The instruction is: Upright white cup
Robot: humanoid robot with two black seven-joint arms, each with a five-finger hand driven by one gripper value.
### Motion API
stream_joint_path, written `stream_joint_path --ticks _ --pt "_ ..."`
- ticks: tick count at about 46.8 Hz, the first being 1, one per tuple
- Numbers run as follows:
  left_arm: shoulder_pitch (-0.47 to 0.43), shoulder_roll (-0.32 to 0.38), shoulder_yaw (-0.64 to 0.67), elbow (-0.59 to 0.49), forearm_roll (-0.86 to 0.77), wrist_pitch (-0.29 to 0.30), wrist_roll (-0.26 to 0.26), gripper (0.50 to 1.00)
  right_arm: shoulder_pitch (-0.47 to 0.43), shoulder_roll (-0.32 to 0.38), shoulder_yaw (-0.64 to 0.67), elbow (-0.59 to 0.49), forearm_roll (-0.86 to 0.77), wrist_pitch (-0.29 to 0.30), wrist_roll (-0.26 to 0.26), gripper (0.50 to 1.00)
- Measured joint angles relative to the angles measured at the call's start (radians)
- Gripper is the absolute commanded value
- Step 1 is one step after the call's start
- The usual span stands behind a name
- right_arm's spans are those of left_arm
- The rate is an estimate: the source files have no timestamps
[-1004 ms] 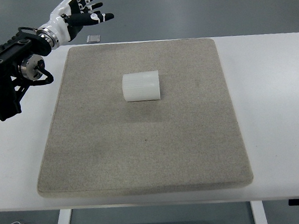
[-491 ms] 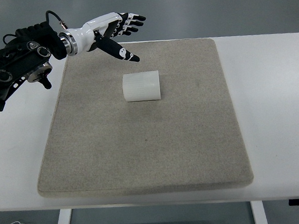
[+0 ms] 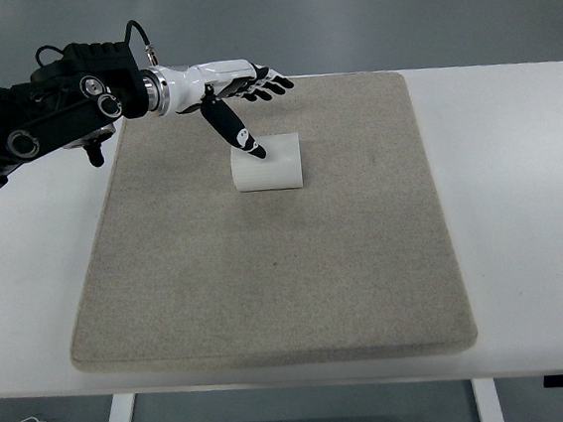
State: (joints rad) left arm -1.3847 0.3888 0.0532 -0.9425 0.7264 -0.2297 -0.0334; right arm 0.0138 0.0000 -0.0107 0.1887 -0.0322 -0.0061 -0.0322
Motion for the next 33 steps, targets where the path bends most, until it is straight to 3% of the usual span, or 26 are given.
stream_joint_path --ticks 11,33 --pt "-0.019 -0.054 0.059 0.010 0.024 -0.002 0.024 1.000 0.000 0.000 0.000 0.000 0.000 0.000 0.000 0.952" --pt "-0.027 -0.189 0.136 0.157 0.073 0.004 0.026 1.000 0.000 0.000 0.000 0.000 0.000 0.000 0.000 0.952"
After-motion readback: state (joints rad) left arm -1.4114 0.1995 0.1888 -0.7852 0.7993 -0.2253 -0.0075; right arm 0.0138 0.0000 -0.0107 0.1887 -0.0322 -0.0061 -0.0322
